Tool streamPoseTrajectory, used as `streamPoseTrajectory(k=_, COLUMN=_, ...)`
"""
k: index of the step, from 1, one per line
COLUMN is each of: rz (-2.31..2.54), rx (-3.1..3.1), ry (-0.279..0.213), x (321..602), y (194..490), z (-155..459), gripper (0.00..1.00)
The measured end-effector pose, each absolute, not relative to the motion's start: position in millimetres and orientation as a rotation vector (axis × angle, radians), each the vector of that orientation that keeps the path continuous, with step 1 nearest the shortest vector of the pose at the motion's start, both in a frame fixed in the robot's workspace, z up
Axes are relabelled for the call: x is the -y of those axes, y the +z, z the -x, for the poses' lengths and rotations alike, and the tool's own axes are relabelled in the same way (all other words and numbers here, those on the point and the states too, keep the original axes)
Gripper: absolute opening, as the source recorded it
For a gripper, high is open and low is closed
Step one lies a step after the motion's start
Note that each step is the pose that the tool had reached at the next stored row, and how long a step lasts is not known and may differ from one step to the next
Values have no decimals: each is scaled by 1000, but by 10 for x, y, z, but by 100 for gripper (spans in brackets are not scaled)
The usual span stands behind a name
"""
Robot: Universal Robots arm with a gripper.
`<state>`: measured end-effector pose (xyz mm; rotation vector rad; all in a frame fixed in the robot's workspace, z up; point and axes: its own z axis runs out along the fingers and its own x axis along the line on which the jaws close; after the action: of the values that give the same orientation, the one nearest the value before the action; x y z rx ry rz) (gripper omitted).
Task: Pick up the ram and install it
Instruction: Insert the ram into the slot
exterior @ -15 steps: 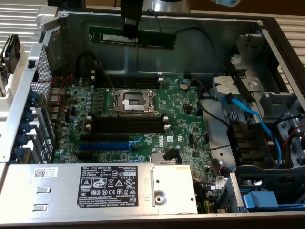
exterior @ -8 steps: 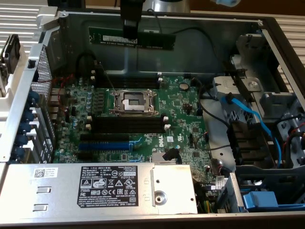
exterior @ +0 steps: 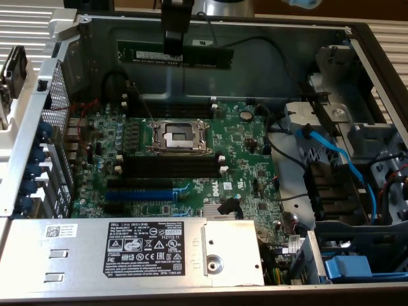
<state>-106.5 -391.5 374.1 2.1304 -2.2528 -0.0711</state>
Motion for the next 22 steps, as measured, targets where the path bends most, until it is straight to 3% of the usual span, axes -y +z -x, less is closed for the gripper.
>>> streamPoseTrajectory(k=22, rz=-2146, rx=2237, ry=-71, x=3976, y=3668, z=1078, gripper=13)
